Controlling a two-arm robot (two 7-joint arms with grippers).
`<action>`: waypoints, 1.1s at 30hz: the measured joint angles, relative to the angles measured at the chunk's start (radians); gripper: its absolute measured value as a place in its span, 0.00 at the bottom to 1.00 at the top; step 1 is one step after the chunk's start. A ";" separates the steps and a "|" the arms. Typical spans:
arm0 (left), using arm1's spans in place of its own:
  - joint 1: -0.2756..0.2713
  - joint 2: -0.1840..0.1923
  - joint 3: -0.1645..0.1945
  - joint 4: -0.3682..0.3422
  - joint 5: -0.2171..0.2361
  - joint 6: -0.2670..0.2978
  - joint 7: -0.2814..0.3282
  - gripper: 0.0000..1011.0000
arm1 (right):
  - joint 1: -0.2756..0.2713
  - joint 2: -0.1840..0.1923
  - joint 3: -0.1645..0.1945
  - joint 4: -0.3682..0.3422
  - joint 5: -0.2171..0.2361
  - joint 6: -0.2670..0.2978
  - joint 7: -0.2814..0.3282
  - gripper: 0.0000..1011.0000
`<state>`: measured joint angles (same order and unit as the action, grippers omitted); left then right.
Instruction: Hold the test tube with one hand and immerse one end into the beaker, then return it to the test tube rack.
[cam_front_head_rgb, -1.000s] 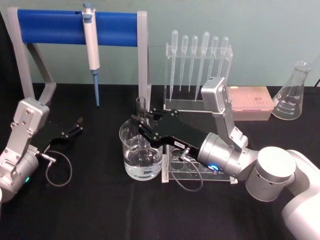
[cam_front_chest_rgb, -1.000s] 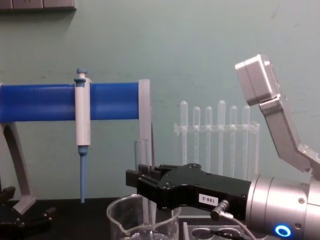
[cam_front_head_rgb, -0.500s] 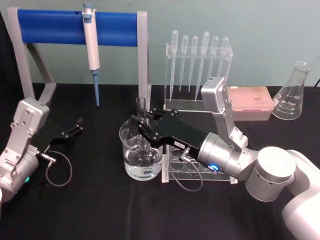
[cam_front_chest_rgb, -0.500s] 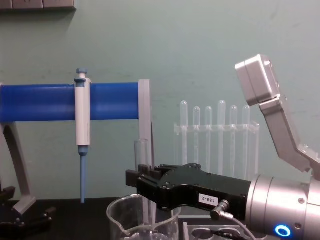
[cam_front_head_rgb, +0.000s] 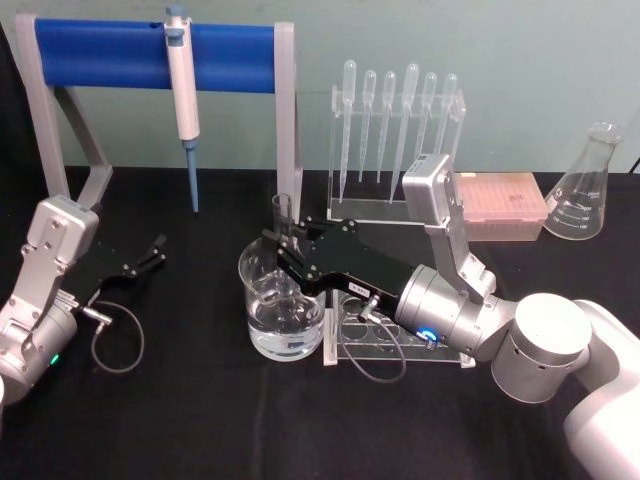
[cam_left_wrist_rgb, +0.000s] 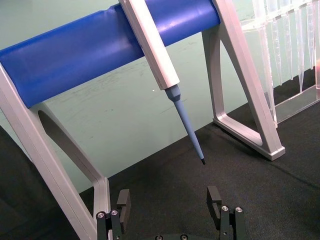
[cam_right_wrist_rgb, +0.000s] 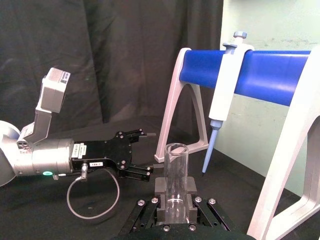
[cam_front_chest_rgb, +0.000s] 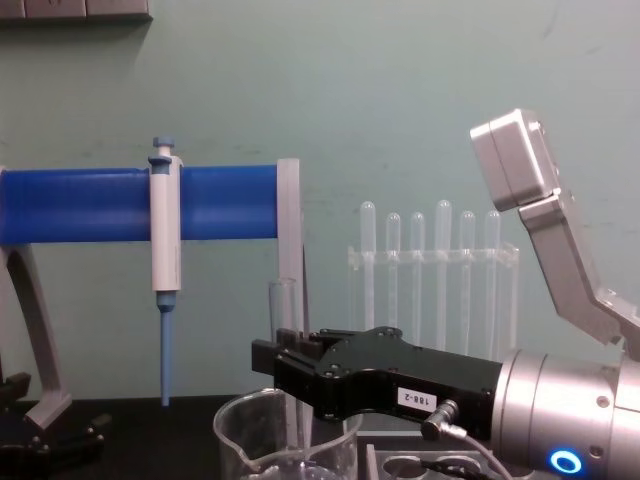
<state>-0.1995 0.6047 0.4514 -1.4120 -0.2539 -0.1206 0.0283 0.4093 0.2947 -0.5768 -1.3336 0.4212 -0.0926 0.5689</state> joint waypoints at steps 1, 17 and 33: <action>0.000 0.000 0.000 0.000 0.000 0.000 0.000 0.99 | 0.000 0.000 0.000 0.000 0.000 0.000 0.000 0.22; 0.000 0.000 0.000 0.000 0.000 0.000 0.000 0.99 | 0.000 0.000 0.000 0.000 0.000 0.000 0.000 0.22; 0.000 0.000 0.000 0.000 0.000 0.000 0.000 0.99 | 0.000 0.000 0.000 0.000 0.000 0.000 0.000 0.22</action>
<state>-0.1995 0.6047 0.4514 -1.4120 -0.2539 -0.1206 0.0283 0.4093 0.2947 -0.5768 -1.3336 0.4212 -0.0926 0.5689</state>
